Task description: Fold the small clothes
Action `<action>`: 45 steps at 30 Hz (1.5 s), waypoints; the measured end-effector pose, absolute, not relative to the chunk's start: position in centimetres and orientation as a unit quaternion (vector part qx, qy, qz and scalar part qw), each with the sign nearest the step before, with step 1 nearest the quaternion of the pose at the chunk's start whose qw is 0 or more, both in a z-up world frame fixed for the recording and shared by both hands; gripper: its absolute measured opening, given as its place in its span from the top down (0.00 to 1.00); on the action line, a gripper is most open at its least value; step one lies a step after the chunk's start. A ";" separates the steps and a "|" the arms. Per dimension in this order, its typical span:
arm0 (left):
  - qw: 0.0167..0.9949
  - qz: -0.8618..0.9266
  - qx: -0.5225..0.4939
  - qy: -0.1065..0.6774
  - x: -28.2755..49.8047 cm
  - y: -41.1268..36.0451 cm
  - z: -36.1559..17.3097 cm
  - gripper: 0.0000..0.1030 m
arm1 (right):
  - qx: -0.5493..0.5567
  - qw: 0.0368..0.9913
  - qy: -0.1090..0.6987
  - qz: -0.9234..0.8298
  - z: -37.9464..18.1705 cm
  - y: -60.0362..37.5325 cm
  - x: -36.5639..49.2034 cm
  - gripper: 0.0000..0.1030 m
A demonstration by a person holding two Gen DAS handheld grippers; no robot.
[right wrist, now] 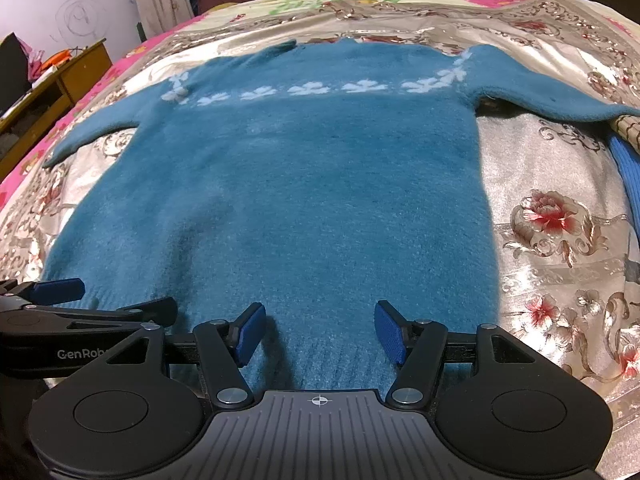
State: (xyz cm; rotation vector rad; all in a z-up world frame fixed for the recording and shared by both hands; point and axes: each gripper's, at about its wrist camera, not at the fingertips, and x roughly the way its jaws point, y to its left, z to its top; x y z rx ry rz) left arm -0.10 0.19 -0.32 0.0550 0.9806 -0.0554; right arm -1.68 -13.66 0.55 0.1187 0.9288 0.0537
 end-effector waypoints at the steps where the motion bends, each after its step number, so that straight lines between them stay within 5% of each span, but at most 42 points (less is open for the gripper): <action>1: 0.881 -0.027 0.026 0.471 -0.1 0.2 -0.3 0.00 | 0.057 0.892 0.447 0.025 0.6 -13.6 -1.7 0.40; 45: 0.873 -0.033 0.018 0.486 0.1 0.4 -0.9 0.00 | 0.055 0.893 0.447 0.022 0.4 -13.3 -1.8 0.38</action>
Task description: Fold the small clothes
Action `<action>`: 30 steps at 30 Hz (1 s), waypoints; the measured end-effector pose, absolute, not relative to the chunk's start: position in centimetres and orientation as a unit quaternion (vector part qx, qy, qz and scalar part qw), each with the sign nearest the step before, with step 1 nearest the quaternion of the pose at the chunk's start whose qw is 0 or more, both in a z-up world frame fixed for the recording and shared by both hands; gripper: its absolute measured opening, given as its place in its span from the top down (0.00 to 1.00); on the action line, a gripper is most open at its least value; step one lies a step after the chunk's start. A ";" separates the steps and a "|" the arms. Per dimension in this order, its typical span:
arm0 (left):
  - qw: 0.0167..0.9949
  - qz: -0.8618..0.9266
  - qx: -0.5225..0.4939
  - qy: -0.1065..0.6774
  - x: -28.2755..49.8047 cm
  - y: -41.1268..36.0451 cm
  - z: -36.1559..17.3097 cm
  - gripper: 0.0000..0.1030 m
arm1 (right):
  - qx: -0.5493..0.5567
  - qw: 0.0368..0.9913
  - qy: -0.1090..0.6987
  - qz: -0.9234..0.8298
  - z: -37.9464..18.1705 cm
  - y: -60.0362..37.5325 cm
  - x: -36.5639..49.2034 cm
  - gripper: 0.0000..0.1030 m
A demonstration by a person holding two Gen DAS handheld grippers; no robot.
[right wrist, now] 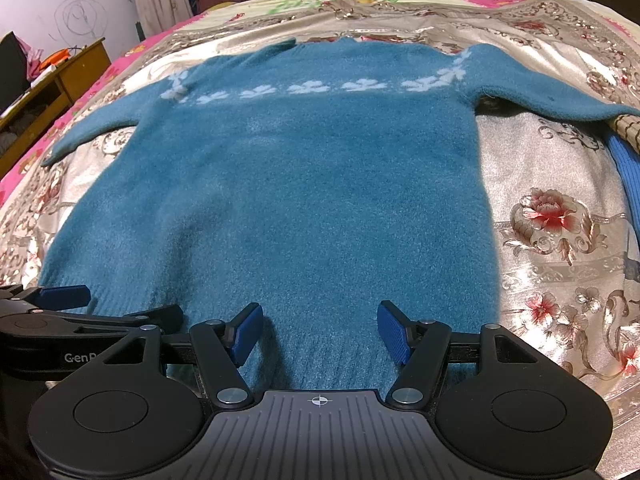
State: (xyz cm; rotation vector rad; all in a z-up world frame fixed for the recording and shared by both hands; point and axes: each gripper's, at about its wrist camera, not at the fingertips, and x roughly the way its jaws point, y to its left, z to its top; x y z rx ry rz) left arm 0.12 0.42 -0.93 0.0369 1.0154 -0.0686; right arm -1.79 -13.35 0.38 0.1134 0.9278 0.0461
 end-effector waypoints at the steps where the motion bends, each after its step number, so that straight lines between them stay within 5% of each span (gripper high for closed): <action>1: 0.873 -0.033 0.018 0.486 0.1 0.4 -0.9 0.00 | 0.055 0.892 0.447 0.022 0.4 -13.4 -1.8 0.38; 30: 0.872 -0.036 0.018 0.487 0.0 0.1 -1.1 0.00 | 0.070 0.892 0.447 0.023 0.3 -13.9 -1.7 0.38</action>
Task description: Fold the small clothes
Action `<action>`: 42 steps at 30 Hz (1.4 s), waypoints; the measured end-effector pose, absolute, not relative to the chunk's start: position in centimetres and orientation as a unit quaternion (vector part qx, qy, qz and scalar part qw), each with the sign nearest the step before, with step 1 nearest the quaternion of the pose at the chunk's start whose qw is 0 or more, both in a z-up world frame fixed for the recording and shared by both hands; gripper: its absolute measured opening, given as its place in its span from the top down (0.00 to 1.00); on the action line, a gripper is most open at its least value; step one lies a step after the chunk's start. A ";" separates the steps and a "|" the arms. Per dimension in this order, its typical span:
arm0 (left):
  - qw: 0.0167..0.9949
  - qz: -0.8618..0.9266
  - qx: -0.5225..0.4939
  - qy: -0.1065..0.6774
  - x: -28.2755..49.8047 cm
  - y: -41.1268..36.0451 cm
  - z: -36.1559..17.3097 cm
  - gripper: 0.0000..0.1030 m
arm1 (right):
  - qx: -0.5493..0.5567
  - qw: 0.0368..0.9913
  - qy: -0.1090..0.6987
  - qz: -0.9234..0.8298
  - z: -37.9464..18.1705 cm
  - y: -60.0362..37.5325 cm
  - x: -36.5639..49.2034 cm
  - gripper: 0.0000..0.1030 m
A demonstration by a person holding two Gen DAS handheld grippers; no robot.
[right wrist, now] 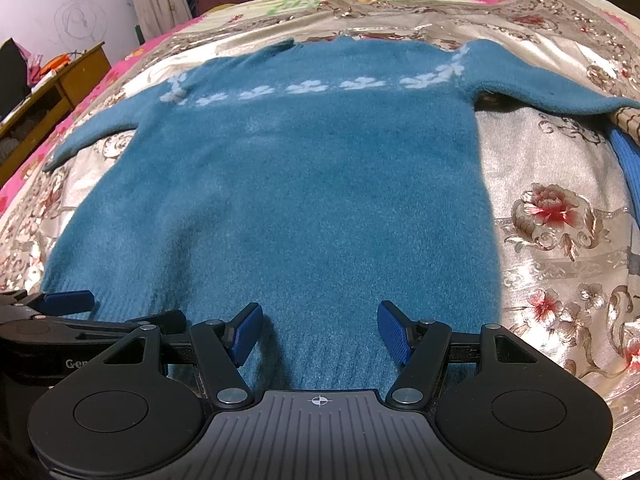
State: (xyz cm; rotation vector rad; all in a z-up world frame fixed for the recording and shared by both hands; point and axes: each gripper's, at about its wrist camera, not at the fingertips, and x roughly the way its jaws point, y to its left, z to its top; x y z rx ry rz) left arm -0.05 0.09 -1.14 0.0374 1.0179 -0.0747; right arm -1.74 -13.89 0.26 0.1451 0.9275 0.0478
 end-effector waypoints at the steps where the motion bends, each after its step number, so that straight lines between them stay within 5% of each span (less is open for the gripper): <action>1: 0.872 -0.036 0.017 0.487 -0.1 0.1 -1.2 0.00 | 0.071 0.892 0.447 0.022 0.3 -13.9 -1.7 0.38; 12: 0.887 -0.054 0.044 0.456 0.5 -1.1 1.2 0.00 | 0.112 0.904 0.412 0.004 1.8 -17.6 -1.0 0.38; 24: 0.899 -0.122 0.075 0.413 5.6 -8.2 3.9 0.00 | 0.244 0.903 0.329 -0.131 2.3 -33.6 4.7 0.38; 42: 0.878 -0.145 0.070 0.450 8.8 -12.1 -0.3 0.00 | 0.406 0.845 0.230 -0.262 -3.0 -45.1 13.1 0.38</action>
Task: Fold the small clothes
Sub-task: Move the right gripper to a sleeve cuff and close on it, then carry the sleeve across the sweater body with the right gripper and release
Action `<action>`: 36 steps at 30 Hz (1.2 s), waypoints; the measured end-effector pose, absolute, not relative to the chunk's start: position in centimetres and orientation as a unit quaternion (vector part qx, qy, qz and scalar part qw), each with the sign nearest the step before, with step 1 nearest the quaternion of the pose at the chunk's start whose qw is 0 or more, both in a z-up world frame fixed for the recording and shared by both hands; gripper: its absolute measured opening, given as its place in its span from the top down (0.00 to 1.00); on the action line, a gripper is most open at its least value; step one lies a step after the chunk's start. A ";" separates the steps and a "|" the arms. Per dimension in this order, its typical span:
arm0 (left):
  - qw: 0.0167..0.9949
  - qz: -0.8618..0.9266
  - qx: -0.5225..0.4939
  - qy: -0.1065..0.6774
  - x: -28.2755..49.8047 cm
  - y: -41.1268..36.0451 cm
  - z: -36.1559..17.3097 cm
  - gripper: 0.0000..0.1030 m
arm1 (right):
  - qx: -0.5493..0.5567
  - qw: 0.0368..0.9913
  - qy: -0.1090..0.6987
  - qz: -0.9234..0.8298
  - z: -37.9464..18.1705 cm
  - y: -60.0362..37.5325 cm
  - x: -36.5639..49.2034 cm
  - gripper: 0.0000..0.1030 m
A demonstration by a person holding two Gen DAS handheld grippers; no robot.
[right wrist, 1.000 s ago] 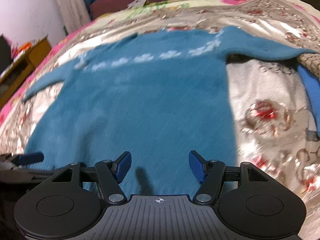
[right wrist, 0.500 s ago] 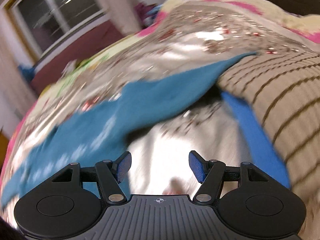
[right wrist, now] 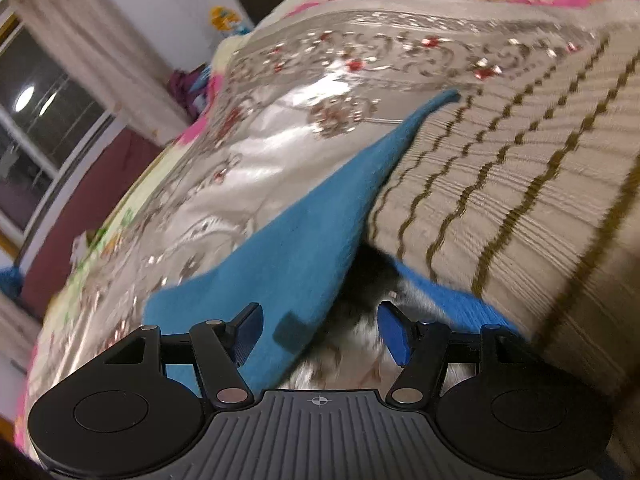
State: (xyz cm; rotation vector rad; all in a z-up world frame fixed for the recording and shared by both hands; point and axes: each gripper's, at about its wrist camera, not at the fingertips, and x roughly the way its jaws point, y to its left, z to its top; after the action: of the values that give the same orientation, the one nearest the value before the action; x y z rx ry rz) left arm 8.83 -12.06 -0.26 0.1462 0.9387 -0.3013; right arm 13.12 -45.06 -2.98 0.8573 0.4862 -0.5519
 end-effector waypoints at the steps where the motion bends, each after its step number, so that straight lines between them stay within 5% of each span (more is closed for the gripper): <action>1: 0.878 -0.145 0.070 0.451 8.8 -12.1 -0.4 0.00 | 0.412 0.844 0.222 -0.262 -3.1 -45.3 13.2 0.38; 4: 0.876 -0.149 0.074 0.453 8.8 -12.0 -0.7 0.00 | 0.417 0.844 0.207 -0.267 -3.4 -45.8 14.1 0.46; 9: 0.874 -0.151 0.071 0.457 8.6 -11.1 -0.6 0.00 | 0.463 0.822 0.197 -0.266 -3.5 -47.3 15.0 0.86; 10: 0.874 -0.151 0.068 0.458 8.6 -10.8 -0.6 0.00 | 0.459 0.827 0.190 -0.262 -3.0 -47.3 15.0 0.88; 24: 0.898 -0.123 0.028 0.422 6.1 -3.8 1.2 0.00 | 0.184 0.965 0.182 -0.030 8.5 -27.8 22.1 0.89; 34: 0.914 -0.069 -0.013 0.400 6.1 2.1 0.8 0.00 | -0.114 0.939 0.313 0.079 -0.6 -7.9 26.0 0.86; 36: 0.912 -0.069 -0.035 0.404 6.3 3.1 0.6 0.00 | -0.126 0.937 0.316 0.077 -1.5 -7.7 25.7 0.78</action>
State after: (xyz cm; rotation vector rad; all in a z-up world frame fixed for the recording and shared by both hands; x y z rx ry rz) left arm 6.33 3.07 0.57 -0.0712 0.8325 -0.1414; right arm 25.69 -7.65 -1.46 -0.2584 0.6448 0.1575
